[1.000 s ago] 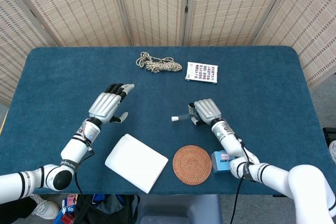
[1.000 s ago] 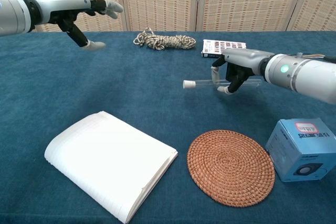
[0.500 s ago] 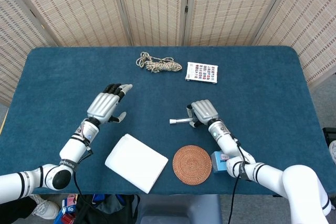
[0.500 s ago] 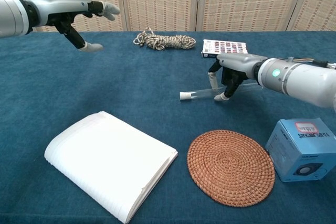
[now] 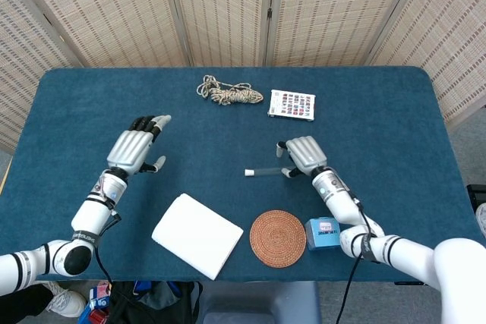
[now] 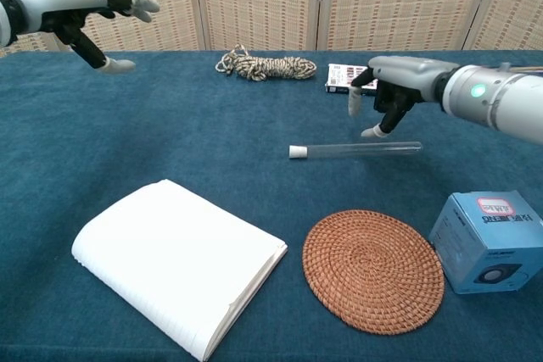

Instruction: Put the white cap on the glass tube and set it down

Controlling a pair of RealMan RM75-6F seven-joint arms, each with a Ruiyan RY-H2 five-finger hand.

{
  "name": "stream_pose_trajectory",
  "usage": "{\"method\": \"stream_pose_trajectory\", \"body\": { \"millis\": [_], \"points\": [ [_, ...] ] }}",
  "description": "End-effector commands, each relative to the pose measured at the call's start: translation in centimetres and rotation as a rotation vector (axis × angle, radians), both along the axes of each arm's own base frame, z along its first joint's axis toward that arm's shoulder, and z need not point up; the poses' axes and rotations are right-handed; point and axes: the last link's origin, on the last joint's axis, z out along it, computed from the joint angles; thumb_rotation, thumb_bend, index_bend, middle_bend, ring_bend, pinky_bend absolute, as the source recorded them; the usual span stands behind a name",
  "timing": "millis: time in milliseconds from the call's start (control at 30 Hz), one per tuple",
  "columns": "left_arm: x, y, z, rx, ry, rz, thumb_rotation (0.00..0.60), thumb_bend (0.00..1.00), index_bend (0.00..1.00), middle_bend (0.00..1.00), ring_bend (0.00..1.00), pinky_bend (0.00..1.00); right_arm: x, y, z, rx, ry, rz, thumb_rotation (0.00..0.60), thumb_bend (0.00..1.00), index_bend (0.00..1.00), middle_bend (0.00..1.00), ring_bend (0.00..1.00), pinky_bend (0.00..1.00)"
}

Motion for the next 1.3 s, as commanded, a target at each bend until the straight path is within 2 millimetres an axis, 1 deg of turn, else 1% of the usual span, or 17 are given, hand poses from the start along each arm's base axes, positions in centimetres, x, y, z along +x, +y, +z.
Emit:
{"method": "stream_pose_trajectory", "body": {
  "millis": [33, 67, 100, 133, 167, 233, 267, 333, 400, 467, 567, 667, 833, 1000, 1100, 1200, 1300],
  "points": [
    [-1.4, -0.6, 1.5, 0.050, 0.005, 0.045, 0.600, 0.37, 0.03, 0.00, 0.00, 0.00, -1.0, 0.9, 4.0, -0.075, 0.003, 0.018, 0.600, 0.25, 0.49, 1.00, 1.00, 1.00],
    [-2.0, -0.8, 1.9, 0.070, 0.007, 0.057, 0.600, 0.37, 0.09, 0.00, 0.00, 0.00, -1.4, 1.3, 5.2, -0.088, 0.011, 0.019, 0.600, 0.28, 0.52, 0.99, 1.00, 1.00],
    [-2.4, -1.1, 2.2, 0.084, 0.012, 0.065, 0.600, 0.37, 0.17, 0.00, 0.00, 0.00, -1.7, 1.7, 6.0, -0.098, 0.022, 0.021, 0.600, 0.30, 0.55, 0.98, 0.99, 1.00],
    [-2.9, -1.4, 2.5, 0.100, 0.016, 0.071, 0.600, 0.37, 0.23, 0.00, 0.00, 0.00, -2.0, 2.1, 6.9, -0.109, 0.033, 0.024, 0.600, 0.33, 0.59, 0.95, 0.97, 1.00],
    [-3.3, -1.7, 2.8, 0.117, 0.021, 0.075, 0.600, 0.37, 0.25, 0.00, 0.00, 0.00, -2.3, 2.6, 7.7, -0.121, 0.044, 0.025, 0.600, 0.36, 0.61, 0.93, 0.96, 1.00],
    [-4.5, -2.4, 3.4, 0.161, 0.034, 0.084, 0.600, 0.37, 0.26, 0.01, 0.00, 0.00, -3.1, 3.8, 9.5, -0.146, 0.059, 0.015, 0.600, 0.42, 0.63, 0.85, 0.87, 1.00],
    [-5.1, -2.8, 3.8, 0.190, 0.039, 0.085, 0.600, 0.37, 0.26, 0.03, 0.01, 0.00, -3.5, 4.5, 10.5, -0.159, 0.068, 0.008, 0.600, 0.43, 0.63, 0.83, 0.85, 1.00],
    [-5.9, -3.6, 4.3, 0.234, 0.045, 0.085, 0.600, 0.37, 0.26, 0.07, 0.06, 0.01, -4.2, 5.7, 11.8, -0.179, 0.084, -0.002, 0.600, 0.45, 0.63, 0.74, 0.76, 0.99],
    [-7.0, -4.6, 4.9, 0.275, 0.055, 0.088, 0.600, 0.37, 0.25, 0.10, 0.10, 0.02, -5.1, 7.0, 13.2, -0.203, 0.106, -0.015, 0.600, 0.47, 0.63, 0.69, 0.69, 0.94],
    [-7.9, -5.5, 5.4, 0.306, 0.059, 0.097, 0.600, 0.37, 0.24, 0.10, 0.10, 0.02, -5.8, 8.2, 14.1, -0.224, 0.118, -0.029, 0.600, 0.48, 0.63, 0.64, 0.63, 0.88],
    [-9.4, -7.4, 6.0, 0.344, 0.067, 0.116, 0.600, 0.36, 0.23, 0.10, 0.10, 0.02, -6.9, 10.4, 15.5, -0.270, 0.127, -0.045, 0.600, 0.49, 0.63, 0.60, 0.57, 0.82],
    [-10.5, -9.0, 6.5, 0.363, 0.075, 0.128, 0.600, 0.36, 0.22, 0.10, 0.10, 0.02, -7.9, 12.4, 16.4, -0.309, 0.139, -0.054, 0.600, 0.49, 0.61, 0.57, 0.53, 0.78],
    [-11.6, -11.4, 6.8, 0.375, 0.106, 0.121, 0.600, 0.36, 0.20, 0.10, 0.10, 0.02, -9.2, 15.5, 17.0, -0.343, 0.130, -0.075, 0.600, 0.49, 0.56, 0.52, 0.46, 0.66],
    [-12.3, -13.7, 6.7, 0.383, 0.142, 0.107, 0.600, 0.36, 0.20, 0.10, 0.10, 0.02, -10.1, 18.4, 17.4, -0.376, 0.119, -0.095, 0.600, 0.49, 0.55, 0.51, 0.44, 0.64],
    [-12.6, -15.2, 6.1, 0.371, 0.137, 0.105, 0.600, 0.36, 0.19, 0.10, 0.10, 0.02, -10.8, 19.8, 17.5, -0.389, 0.117, -0.113, 0.600, 0.49, 0.55, 0.51, 0.44, 0.64],
    [-12.8, -16.6, 5.7, 0.360, 0.144, 0.107, 0.600, 0.36, 0.20, 0.10, 0.10, 0.02, -11.5, 20.9, 17.5, -0.396, 0.112, -0.144, 0.600, 0.49, 0.55, 0.51, 0.44, 0.64],
    [-12.7, -17.4, 5.7, 0.366, 0.138, 0.106, 0.600, 0.36, 0.20, 0.10, 0.10, 0.02, -11.8, 21.5, 17.5, -0.401, 0.090, -0.155, 0.600, 0.49, 0.55, 0.51, 0.44, 0.64]
  ]
}}
